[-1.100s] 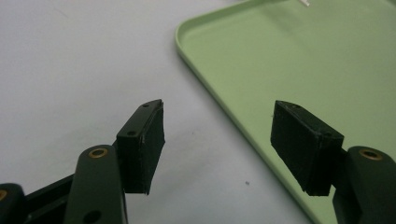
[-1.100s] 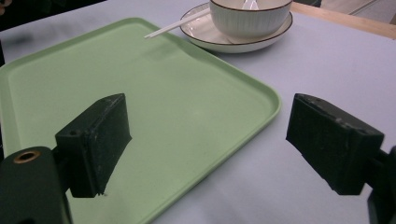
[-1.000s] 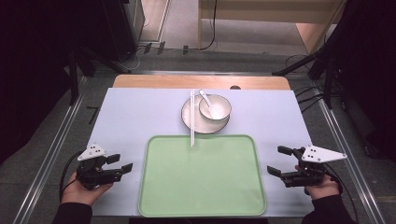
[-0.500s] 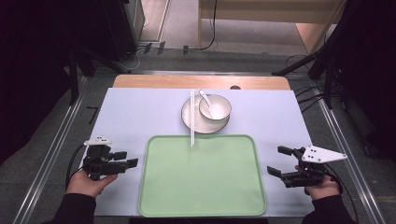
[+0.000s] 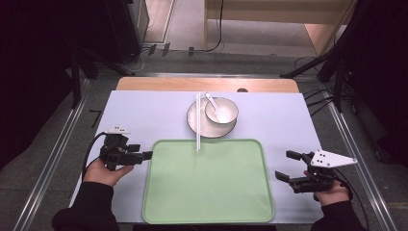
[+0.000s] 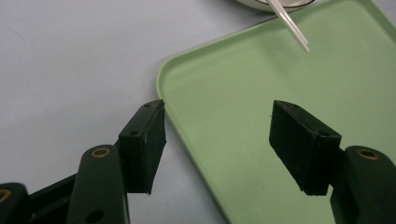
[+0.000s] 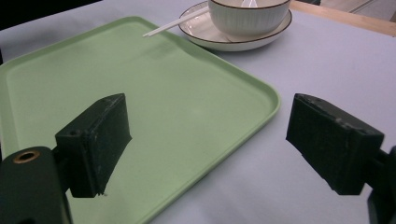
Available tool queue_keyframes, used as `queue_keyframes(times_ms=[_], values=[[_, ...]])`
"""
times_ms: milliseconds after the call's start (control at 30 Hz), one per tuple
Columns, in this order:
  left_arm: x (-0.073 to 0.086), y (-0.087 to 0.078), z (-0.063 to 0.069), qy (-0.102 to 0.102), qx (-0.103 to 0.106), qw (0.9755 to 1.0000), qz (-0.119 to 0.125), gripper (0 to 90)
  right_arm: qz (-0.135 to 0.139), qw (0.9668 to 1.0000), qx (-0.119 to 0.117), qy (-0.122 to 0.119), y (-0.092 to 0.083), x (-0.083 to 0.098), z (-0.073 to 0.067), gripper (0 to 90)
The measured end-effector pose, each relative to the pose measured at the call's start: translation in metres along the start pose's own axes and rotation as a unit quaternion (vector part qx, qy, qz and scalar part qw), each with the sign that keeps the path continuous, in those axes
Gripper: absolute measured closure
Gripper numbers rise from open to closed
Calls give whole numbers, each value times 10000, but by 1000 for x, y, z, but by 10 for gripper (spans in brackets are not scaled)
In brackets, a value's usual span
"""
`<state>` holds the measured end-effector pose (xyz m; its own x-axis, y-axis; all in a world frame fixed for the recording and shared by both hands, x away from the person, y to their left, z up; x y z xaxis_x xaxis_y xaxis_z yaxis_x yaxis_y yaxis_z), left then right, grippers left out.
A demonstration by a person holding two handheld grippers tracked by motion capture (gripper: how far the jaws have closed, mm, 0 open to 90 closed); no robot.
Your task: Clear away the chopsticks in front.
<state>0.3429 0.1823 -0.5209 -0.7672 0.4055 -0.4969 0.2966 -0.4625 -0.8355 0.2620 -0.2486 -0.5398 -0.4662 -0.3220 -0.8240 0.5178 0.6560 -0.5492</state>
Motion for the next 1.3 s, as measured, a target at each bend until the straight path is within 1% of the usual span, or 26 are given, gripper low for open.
queue_keyframes(times_ms=[167,233,267,300,433,467,533,567,633,667,700,800,1000,1067,1200,1233,1300], values=[[-14,5,6,36,43,10000,-11,366,-15,10000,-2,11,0,1,0,139],[-21,8,9,88,44,9999,-34,368,-6,10000,-2,9,0,1,0,139],[-28,11,12,116,17,9999,-38,369,-2,10000,-1,11,0,1,1,139],[-28,11,12,116,17,9999,-38,369,2,10000,2,16,0,1,1,139],[-41,18,16,151,17,9999,-68,371,5,10000,-3,17,0,0,1,139],[-48,22,19,181,21,9998,-85,374,3,10000,-4,11,0,1,1,139],[-50,24,21,182,48,9998,-85,375,2,10000,-8,23,0,1,0,139],[-53,27,22,218,39,9997,-115,375,2,10000,-8,23,0,1,0,139],[-59,31,24,221,56,9997,-119,376,9,10000,-10,19,0,0,0,139],[-65,34,27,223,82,9997,-110,377,10,10000,-14,13,0,0,0,139],[-65,34,27,223,82,9997,-110,378,10,10000,-14,13,0,0,0,139],[-75,38,30,224,113,9996,-113,396,0,10000,-22,11,0,0,0,139],[-91,46,30,225,42,9996,-136,404,-22,10000,-30,17,0,1,0,139],[-98,48,31,203,34,9998,-87,403,-11,10000,-33,28,0,1,0,140],[-103,53,33,156,-12,9998,-109,399,-12,10000,-38,8,0,1,0,139],[-104,54,35,133,2,9998,-115,397,-3,10000,-41,9,0,1,0,140],[-108,56,40,163,-3,9998,-71,395,4,10000,-41,11,0,0,0,140]])
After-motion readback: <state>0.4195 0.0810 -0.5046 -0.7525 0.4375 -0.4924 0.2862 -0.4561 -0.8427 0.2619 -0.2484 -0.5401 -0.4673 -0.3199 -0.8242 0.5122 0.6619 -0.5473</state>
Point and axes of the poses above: each handheld gripper's, and its own axes: y roughly forward along the jaws, x roughly out of its underside, z roughly to its right, the point moved 10 cm from there along y, roughly forward along the jaws, and after that the axes turned 7 degrees about -z, right-handed, at the moved point
